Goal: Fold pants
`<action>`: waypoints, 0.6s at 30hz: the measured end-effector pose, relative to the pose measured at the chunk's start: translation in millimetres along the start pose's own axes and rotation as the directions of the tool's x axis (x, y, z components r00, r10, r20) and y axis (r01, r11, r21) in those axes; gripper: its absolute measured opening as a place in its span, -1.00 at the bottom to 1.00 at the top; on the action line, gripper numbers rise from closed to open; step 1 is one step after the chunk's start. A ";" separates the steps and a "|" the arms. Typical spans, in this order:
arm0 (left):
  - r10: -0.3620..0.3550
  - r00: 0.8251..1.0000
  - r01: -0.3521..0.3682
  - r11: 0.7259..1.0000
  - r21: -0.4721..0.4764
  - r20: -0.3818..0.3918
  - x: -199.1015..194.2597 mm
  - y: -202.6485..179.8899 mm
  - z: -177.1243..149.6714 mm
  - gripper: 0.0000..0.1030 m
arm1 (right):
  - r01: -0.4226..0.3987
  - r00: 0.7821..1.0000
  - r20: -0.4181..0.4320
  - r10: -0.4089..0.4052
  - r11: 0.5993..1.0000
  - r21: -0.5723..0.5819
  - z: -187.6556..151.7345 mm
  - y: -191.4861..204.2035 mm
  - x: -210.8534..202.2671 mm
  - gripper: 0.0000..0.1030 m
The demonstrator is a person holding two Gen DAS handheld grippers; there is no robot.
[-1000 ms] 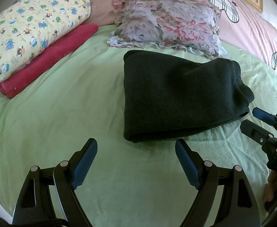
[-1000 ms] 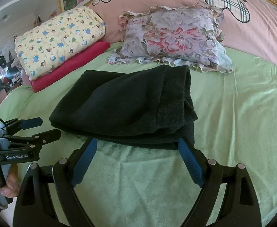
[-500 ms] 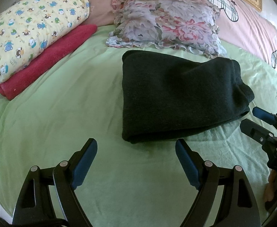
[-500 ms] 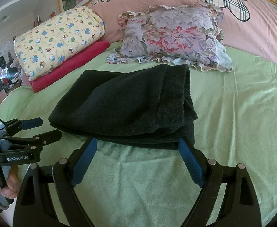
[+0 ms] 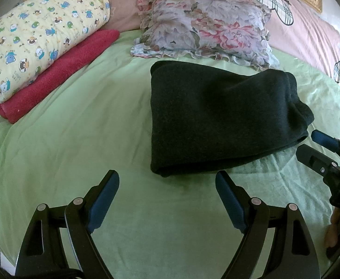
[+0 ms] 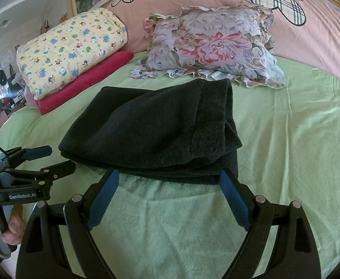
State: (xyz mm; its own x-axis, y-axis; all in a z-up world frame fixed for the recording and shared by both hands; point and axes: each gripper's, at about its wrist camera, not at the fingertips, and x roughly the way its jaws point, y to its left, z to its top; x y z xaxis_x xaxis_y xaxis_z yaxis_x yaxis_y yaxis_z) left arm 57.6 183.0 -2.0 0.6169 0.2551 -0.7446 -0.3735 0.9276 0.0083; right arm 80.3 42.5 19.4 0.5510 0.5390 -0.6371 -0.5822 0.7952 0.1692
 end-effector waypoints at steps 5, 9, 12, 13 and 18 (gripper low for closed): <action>0.008 1.000 -0.008 1.000 0.003 -0.002 0.2 0.1 0.4 0.66 | 0.000 1.000 0.000 0.000 1.000 0.000 0.4 0.0 -0.4 0.71; 0.012 1.000 -0.012 1.000 0.003 -0.002 1.1 1.0 1.7 0.66 | -0.003 1.000 0.004 0.003 1.000 0.001 0.2 -0.8 1.1 0.71; 0.014 1.000 -0.014 1.000 0.002 -0.001 1.2 1.4 2.6 0.66 | -0.005 1.000 0.008 0.005 1.000 0.004 1.4 -2.6 0.9 0.71; 0.014 1.000 -0.014 1.000 0.002 0.000 1.1 1.3 3.1 0.66 | -0.006 1.000 0.009 0.006 1.000 0.005 1.6 -2.7 0.5 0.71; 0.019 1.000 -0.019 1.000 0.003 0.019 -2.5 0.0 7.4 0.66 | -0.007 1.000 0.019 0.006 1.000 0.010 3.1 -2.3 -1.2 0.71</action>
State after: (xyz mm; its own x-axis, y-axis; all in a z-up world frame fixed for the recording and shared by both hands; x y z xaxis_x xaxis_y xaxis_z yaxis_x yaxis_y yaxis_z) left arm 61.2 184.3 4.8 0.6226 0.2772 -0.7318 -0.3825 0.9236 0.0245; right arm 82.9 40.9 22.0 0.5585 0.5493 -0.6216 -0.5801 0.7943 0.1807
